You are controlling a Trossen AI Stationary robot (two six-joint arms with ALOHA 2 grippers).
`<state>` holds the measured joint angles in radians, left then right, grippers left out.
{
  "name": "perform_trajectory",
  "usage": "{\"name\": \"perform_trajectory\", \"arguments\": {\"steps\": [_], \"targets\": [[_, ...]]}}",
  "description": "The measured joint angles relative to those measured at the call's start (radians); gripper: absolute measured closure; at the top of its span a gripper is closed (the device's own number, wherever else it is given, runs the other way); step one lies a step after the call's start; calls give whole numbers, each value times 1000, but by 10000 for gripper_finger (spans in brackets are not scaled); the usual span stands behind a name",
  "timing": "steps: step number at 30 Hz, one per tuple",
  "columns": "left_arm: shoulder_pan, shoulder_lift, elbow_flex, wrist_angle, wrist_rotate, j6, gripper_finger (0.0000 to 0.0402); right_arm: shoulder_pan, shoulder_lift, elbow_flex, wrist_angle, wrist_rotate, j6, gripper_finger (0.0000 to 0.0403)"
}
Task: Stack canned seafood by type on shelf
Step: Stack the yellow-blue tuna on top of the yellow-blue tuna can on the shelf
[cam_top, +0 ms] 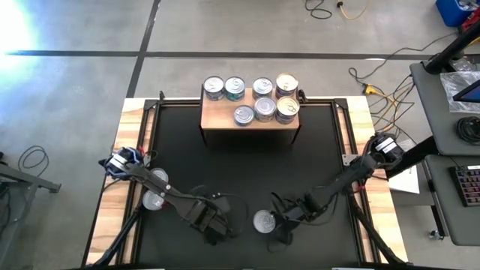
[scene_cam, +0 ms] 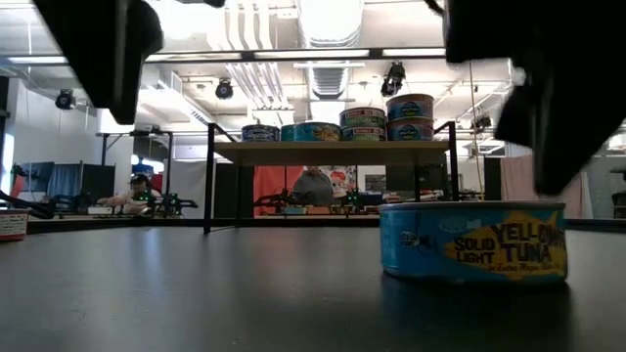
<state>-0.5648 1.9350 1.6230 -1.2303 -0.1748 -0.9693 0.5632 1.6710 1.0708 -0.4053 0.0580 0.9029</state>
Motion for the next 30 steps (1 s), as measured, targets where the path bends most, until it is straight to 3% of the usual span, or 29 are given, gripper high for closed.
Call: {"name": "perform_trajectory", "arguments": {"steps": [5,12,17,21,25,30], "targets": [[-32,0,-8,21,1,-214,78,10,-1,53,-4,3,-223,390],[-119,0,-24,52,-51,-207,79,20,-38,100,-22,6,-438,390],[-159,0,-96,278,-68,-218,71,-4,-46,103,-157,56,-508,377],[-182,7,-224,474,-93,-183,59,-12,-48,102,-289,66,-495,328],[-179,13,-345,624,-93,-174,51,39,-48,100,-390,66,-368,263],[-139,9,-401,692,-6,-130,40,125,-48,99,-562,66,-157,177]]}}
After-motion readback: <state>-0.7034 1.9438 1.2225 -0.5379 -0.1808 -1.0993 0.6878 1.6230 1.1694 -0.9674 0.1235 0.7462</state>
